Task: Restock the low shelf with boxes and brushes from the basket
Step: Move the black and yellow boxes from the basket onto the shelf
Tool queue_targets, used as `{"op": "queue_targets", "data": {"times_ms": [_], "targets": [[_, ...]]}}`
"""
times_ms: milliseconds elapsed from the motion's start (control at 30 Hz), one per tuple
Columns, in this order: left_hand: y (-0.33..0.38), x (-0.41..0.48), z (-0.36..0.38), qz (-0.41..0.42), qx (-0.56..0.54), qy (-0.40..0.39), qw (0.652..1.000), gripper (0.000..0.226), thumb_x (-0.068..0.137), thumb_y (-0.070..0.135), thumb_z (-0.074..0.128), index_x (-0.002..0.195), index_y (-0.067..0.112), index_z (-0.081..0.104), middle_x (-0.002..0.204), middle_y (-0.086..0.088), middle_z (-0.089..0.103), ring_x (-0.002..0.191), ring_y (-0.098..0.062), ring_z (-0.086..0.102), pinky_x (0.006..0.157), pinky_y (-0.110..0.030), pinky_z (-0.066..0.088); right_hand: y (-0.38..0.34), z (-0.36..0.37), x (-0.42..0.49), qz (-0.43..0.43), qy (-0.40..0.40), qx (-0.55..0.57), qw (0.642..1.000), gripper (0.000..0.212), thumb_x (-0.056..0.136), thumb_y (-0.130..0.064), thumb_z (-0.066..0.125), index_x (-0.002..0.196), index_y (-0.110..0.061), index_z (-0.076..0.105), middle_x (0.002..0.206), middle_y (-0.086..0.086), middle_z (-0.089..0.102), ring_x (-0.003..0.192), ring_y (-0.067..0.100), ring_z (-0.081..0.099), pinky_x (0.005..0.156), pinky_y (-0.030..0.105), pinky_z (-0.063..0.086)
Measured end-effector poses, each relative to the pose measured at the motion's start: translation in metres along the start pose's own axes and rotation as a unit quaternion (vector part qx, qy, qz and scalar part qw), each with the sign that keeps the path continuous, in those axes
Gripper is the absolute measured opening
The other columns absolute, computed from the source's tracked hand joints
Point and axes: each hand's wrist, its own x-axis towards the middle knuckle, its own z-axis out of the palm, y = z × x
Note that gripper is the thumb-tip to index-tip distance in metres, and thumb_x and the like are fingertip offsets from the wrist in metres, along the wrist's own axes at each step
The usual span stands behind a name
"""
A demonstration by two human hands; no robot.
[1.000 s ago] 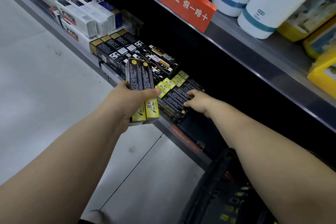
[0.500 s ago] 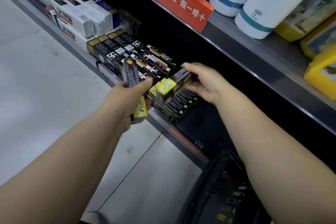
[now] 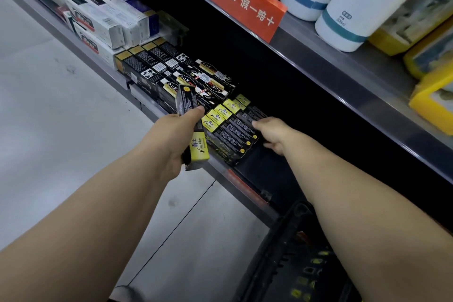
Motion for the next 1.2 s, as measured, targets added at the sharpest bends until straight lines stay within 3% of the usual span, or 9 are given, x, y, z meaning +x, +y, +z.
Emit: {"op": "queue_targets", "data": {"times_ms": [100,400,533,667,767,867,933,1033,1200], "targets": [[0.000,0.000,0.001,0.004,-0.002,-0.009,1.000,0.027,0.086,0.036,0.064,0.083,0.014,0.051,0.072,-0.006,0.050,0.062,-0.023,0.053,0.075,-0.046,0.054,0.005,0.000,0.003,-0.011,-0.006,-0.051,0.999,0.047,0.097,-0.009,0.047,0.142,-0.017,0.035,0.144,0.012,0.037,0.127,0.027,0.041,0.102,0.041,0.041],[0.000,0.001,0.004,-0.022,-0.001,-0.006,1.000,0.017,0.089,0.027,0.059,0.085,0.011,0.056,0.072,-0.008,0.058,0.062,-0.021,0.057,0.065,-0.036,0.056,-0.018,-0.002,-0.009,-0.143,0.024,-0.275,0.950,0.058,0.091,-0.001,0.045,0.143,-0.023,0.031,0.146,0.011,0.033,0.123,0.028,0.045,0.092,0.032,0.047],[-0.001,0.002,0.003,-0.011,0.055,-0.019,0.998,0.014,0.086,0.019,0.064,0.078,0.011,0.056,0.075,-0.008,0.055,0.066,-0.021,0.052,0.051,-0.028,0.046,-0.051,-0.005,-0.049,-0.311,-0.128,-0.157,0.928,0.083,0.079,0.006,0.058,0.141,-0.040,0.028,0.149,0.002,0.027,0.131,0.018,0.036,0.075,0.018,0.051],[0.000,-0.002,0.001,-0.015,0.082,-0.052,0.995,0.024,0.081,0.025,0.071,0.089,0.004,0.062,0.072,-0.012,0.055,0.056,-0.022,0.049,0.038,-0.021,0.039,-0.062,-0.001,-0.073,-0.404,-0.200,-0.233,0.862,0.068,0.073,-0.008,0.075,0.120,-0.048,0.047,0.147,-0.002,0.023,0.131,0.006,0.025,0.095,0.006,0.029],[0.002,-0.004,0.002,-0.006,0.070,-0.048,0.996,0.024,0.080,0.025,0.072,0.093,0.007,0.064,0.076,-0.009,0.064,0.061,-0.018,0.057,0.048,-0.026,0.047,-0.060,-0.006,-0.071,-0.393,-0.196,-0.242,0.865,0.035,0.068,-0.014,0.081,0.090,-0.033,0.063,0.119,-0.003,0.057,0.108,0.000,0.051,0.085,0.010,0.037],[0.004,0.002,-0.002,0.052,0.035,0.028,0.998,0.019,0.084,0.024,0.069,0.098,0.013,0.062,0.089,-0.003,0.063,0.081,-0.015,0.061,0.071,-0.028,0.051,-0.051,-0.025,-0.053,-0.327,-0.124,-0.206,0.914,0.027,0.070,-0.011,0.080,0.090,-0.022,0.064,0.085,-0.009,0.062,0.080,0.005,0.057,0.068,0.013,0.043],[0.005,0.004,-0.005,0.082,0.046,0.065,0.993,0.021,0.085,0.026,0.067,0.104,0.015,0.062,0.097,0.000,0.061,0.094,-0.017,0.059,0.083,-0.033,0.050,-0.042,-0.037,-0.030,-0.285,0.017,-0.195,0.938,0.028,0.080,-0.010,0.072,0.105,-0.010,0.061,0.094,0.001,0.060,0.086,0.015,0.055,0.061,0.014,0.037],[0.002,0.004,-0.002,0.082,0.071,0.046,0.993,0.017,0.086,0.021,0.065,0.102,0.015,0.062,0.101,-0.003,0.062,0.097,-0.019,0.058,0.087,-0.036,0.050,-0.025,-0.046,-0.003,-0.164,0.155,-0.176,0.958,0.034,0.092,-0.011,0.057,0.125,-0.008,0.051,0.119,0.011,0.058,0.104,0.025,0.056,0.077,0.021,0.036],[-0.002,0.002,0.004,0.094,0.122,-0.005,0.988,0.016,0.085,0.011,0.062,0.100,0.015,0.061,0.095,-0.003,0.059,0.090,-0.019,0.056,0.075,-0.029,0.048,0.000,-0.024,0.012,-0.127,0.107,-0.349,0.922,0.036,0.097,-0.015,0.045,0.132,-0.013,0.043,0.129,0.017,0.048,0.108,0.031,0.052,0.083,0.031,0.041]]}}
